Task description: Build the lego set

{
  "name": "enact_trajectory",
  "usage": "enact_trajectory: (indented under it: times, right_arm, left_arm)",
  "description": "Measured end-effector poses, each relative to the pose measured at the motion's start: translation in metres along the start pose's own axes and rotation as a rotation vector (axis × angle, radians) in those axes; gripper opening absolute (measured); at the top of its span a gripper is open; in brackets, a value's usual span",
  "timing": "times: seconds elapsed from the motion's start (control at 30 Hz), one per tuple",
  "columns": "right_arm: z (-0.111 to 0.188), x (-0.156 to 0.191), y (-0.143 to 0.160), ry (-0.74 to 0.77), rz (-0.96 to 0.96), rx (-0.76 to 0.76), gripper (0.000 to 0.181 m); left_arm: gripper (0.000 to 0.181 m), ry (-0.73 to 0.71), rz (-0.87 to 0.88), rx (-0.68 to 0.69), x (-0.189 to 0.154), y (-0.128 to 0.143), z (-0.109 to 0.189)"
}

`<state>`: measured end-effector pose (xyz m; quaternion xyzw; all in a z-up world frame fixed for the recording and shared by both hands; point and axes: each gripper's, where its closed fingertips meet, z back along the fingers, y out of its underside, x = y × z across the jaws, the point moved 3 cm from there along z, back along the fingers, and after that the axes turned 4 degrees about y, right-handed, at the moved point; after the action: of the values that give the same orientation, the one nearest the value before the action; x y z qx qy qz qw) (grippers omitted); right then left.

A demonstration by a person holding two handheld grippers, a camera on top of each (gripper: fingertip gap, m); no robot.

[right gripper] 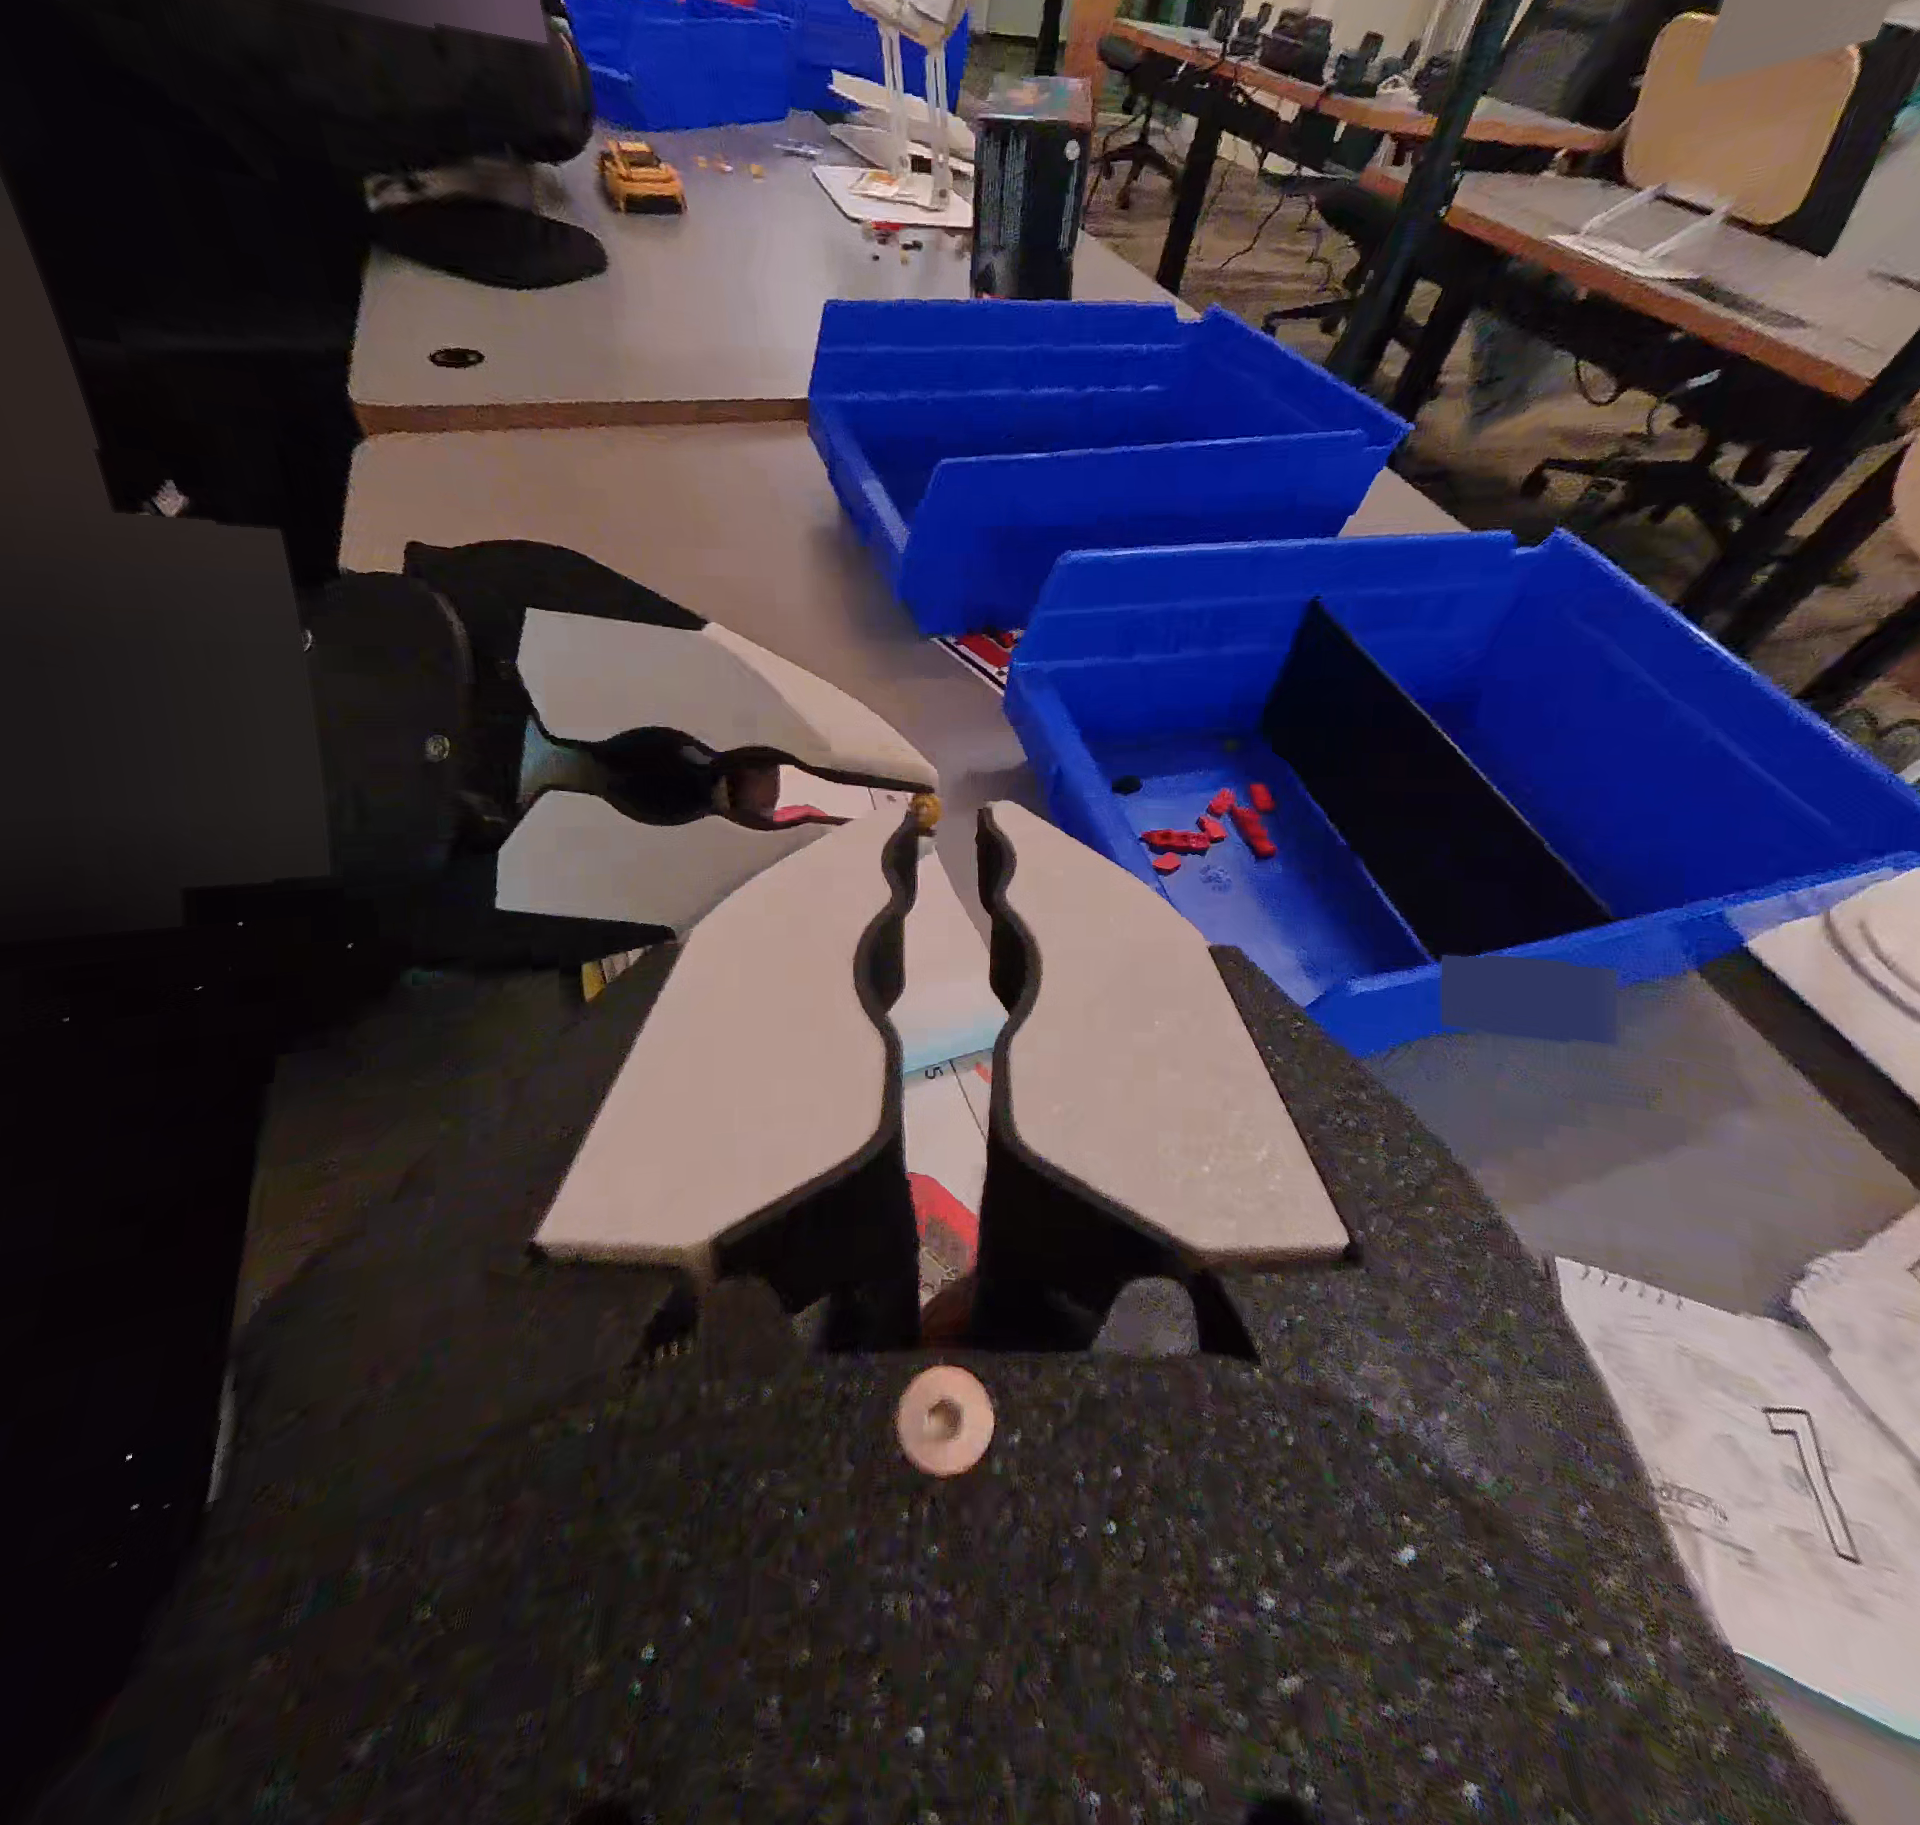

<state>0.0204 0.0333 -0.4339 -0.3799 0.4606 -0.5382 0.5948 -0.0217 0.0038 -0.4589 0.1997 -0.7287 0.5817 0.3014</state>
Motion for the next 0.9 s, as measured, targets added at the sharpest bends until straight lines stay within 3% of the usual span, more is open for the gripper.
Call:
enact_trajectory:
  times: [0.43,0.9]
  right_arm:
    - [-0.012,0.007,0.012,0.033,0.017,0.086,0.008]
    - [-0.003,0.009,0.013,-0.007,0.037,0.054,0.005]
  left_arm:
    - [0.006,-0.074,-0.343,0.067,-0.010,-0.001,-0.003]
    - [0.007,-0.056,-0.373,-0.020,-0.016,-0.007,-0.002]
